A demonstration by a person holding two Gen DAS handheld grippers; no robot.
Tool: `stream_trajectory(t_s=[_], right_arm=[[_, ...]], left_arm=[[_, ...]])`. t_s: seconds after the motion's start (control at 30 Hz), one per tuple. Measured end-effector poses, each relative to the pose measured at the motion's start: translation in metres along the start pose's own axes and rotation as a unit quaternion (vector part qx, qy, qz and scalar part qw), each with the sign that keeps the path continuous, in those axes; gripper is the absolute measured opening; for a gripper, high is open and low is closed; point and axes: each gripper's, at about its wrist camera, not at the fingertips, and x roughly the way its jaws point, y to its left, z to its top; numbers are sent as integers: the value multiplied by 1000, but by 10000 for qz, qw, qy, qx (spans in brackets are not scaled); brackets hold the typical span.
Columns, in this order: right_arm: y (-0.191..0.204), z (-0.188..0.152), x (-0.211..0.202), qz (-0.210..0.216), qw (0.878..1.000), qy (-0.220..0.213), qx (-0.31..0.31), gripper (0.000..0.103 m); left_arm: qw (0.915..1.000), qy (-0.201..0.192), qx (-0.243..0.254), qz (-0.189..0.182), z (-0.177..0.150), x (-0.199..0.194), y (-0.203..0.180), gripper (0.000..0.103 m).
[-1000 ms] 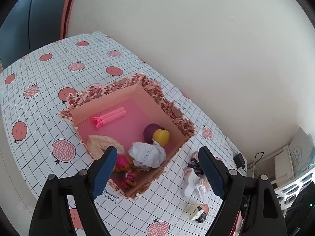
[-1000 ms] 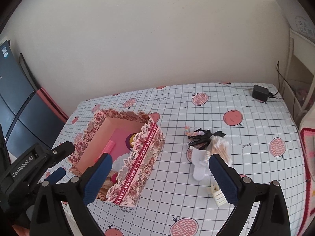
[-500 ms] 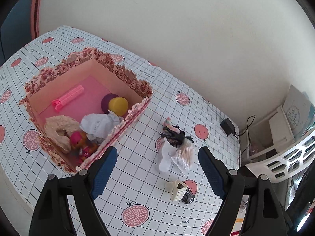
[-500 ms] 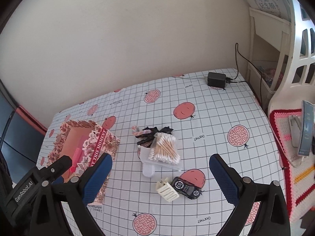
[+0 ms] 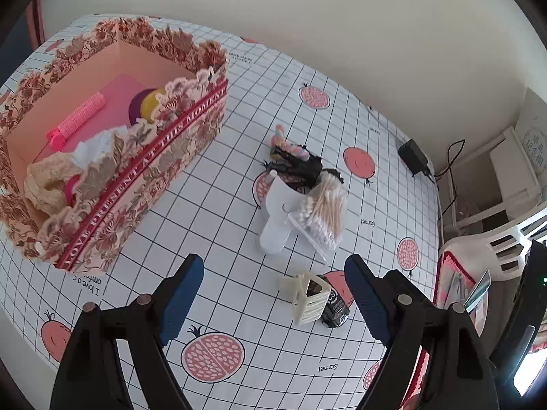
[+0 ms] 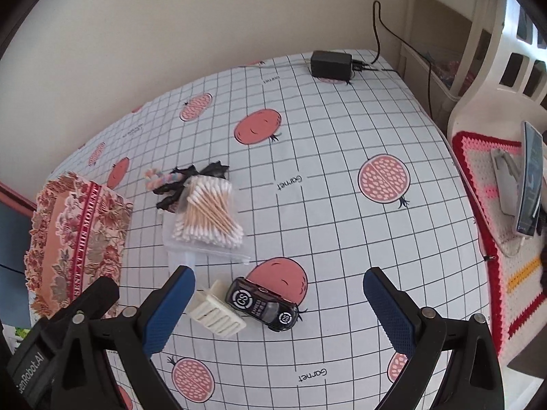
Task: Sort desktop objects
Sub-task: 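Lower left gripper to the white clip while right lowers to the black car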
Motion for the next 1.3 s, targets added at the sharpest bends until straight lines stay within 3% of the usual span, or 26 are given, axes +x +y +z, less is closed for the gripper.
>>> stream_trajectory(t_s=[0.17,0.57,1.17,1.3], right_arm=[[-13,-5,23,-113,9992,307,228,101],[-30,-13,41,-321,9962,516,623,101],[-57,-12,38,-538,9912,335,1161,101],[-59,-12,40,-509,9909,340,1197,101]], left_arm=[[9997,212,-52,52,-8,22,-3,85],[9992,387,-32,58,-19,45,-10,85],[9983,525,174,204,-32,57,-27,83],[9979,539,226,261,-34,60,-29,78]])
